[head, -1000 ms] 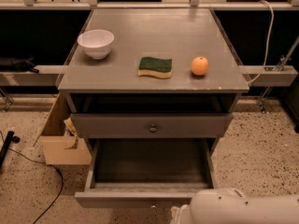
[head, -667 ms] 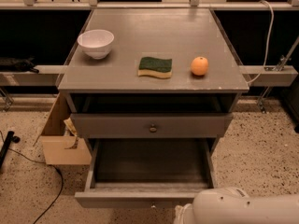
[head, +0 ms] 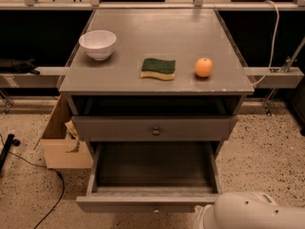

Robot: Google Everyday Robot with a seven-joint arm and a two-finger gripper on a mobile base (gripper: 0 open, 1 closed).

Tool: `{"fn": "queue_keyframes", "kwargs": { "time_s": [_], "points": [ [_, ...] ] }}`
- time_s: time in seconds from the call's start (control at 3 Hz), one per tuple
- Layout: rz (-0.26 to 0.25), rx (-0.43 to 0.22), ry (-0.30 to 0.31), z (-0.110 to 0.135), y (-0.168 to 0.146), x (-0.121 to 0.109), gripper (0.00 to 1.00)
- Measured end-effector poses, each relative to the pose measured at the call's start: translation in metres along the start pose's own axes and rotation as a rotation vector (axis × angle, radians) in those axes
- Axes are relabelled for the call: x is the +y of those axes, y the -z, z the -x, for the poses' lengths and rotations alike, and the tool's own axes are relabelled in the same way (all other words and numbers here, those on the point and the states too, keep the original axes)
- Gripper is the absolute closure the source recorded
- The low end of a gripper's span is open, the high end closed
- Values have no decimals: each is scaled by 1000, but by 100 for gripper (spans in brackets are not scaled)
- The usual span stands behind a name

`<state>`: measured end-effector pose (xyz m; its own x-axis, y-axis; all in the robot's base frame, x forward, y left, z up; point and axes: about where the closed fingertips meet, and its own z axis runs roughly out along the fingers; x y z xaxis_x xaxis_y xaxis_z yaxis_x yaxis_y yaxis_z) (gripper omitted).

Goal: Close middle drawer

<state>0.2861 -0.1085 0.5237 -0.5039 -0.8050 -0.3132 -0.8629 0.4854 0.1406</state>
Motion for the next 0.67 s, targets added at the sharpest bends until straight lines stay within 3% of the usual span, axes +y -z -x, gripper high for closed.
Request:
{"fn": "queue_keyframes", "kwargs": {
  "time_s": [0.67],
  "points": [
    [25, -23, -12, -4, -5, 1, 0]
  ]
}}
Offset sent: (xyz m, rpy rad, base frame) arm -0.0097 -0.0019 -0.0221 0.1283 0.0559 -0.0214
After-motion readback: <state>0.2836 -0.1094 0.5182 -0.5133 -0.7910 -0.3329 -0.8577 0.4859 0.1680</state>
